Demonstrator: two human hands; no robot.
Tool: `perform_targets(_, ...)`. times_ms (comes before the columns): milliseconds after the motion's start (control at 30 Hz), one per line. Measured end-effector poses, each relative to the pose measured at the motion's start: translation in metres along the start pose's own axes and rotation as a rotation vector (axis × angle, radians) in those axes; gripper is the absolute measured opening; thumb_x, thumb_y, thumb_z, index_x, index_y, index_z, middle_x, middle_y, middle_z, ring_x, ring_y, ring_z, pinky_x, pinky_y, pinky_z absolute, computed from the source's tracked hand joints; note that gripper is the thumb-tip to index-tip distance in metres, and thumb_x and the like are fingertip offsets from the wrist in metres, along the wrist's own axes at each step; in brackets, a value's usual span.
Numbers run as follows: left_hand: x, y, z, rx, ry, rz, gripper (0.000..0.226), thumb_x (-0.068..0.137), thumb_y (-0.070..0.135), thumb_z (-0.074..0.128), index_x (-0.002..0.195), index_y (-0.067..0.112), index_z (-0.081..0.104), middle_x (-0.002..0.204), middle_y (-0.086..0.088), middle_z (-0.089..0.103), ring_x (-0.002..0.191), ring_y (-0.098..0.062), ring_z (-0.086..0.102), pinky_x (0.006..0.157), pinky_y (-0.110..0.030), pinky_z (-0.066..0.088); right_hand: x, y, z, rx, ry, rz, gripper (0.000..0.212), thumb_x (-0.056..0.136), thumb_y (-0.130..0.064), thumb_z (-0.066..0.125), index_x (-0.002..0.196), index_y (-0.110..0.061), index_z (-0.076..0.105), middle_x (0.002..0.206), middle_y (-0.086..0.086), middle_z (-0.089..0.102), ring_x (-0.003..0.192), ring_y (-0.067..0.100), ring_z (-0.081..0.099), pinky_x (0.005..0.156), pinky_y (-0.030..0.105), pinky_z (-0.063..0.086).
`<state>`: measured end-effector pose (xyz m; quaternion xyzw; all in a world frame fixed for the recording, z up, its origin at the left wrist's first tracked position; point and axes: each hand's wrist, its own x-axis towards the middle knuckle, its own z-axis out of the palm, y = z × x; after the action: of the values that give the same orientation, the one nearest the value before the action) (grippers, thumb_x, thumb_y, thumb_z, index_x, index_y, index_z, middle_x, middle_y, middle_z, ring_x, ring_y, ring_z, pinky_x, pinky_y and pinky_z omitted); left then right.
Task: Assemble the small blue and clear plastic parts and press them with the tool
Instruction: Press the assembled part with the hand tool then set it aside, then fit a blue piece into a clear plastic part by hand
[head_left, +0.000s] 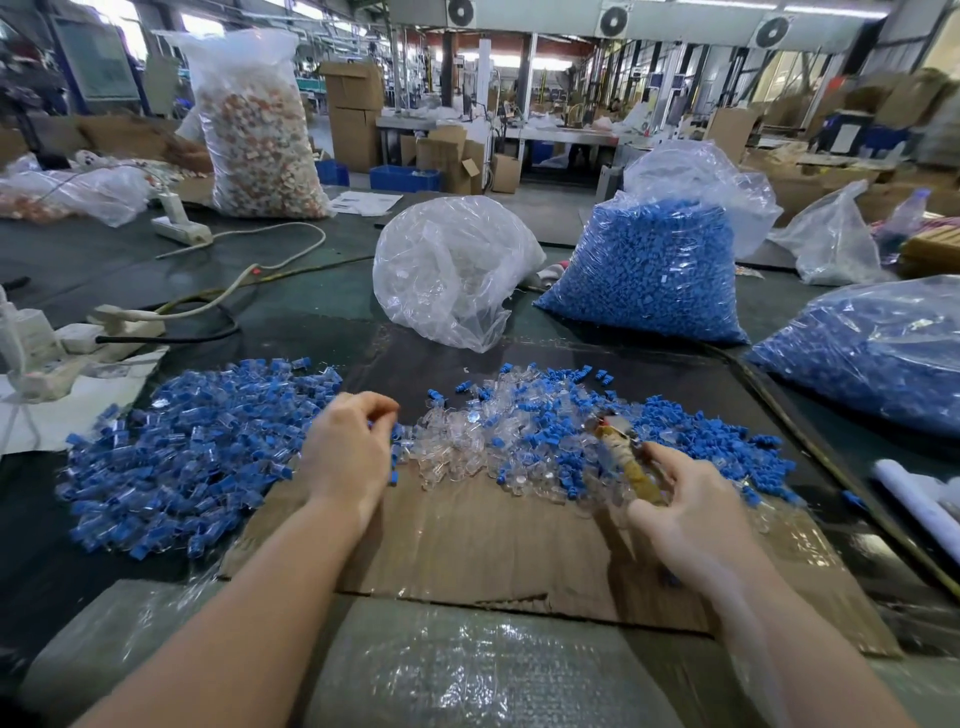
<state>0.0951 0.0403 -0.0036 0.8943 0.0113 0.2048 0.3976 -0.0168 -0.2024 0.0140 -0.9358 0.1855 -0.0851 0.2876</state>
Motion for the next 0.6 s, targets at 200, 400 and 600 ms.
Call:
perform_targets(200,0.016,-0.035,-0.016,0.407,0.034,0.062,0.019,0.092,0.024,0.056,0.105,0.020,0.069,0.102,-0.006,0.065,0.094,-0.027,0.054,0.081,-0.039,0.040,0.010,0.019,0.001,-0.186,0.091,0.075,0.059,0.085,-0.029,0.063,0.138,-0.019,0.041,0.114,0.008,0.051,0.113,0.026,0.043,0.099,0.040,0.035)
perform_targets(400,-0.001,-0.018,0.001,0.335,0.026,0.155,0.018,0.086,0.021,0.064,0.103,0.020,0.070,0.103,-0.002,0.062,0.101,-0.024,0.044,0.084,-0.034,0.028,0.008,0.025,0.010,-0.337,0.127,0.120,0.062,0.089,-0.046,0.054,0.143,-0.026,0.033,0.131,0.009,0.045,0.124,0.028,0.037,0.102,0.041,0.032)
perform_targets(600,-0.033,0.021,0.033,0.013,-0.276,0.368,0.016,0.088,0.017,0.061,0.103,0.016,0.068,0.097,0.004,0.061,0.090,-0.005,0.049,0.082,-0.016,0.040,0.005,0.026,0.014,-0.390,0.151,0.123,0.062,0.090,-0.050,0.050,0.144,-0.028,0.028,0.137,0.006,0.041,0.128,0.025,0.035,0.104,0.043,0.031)
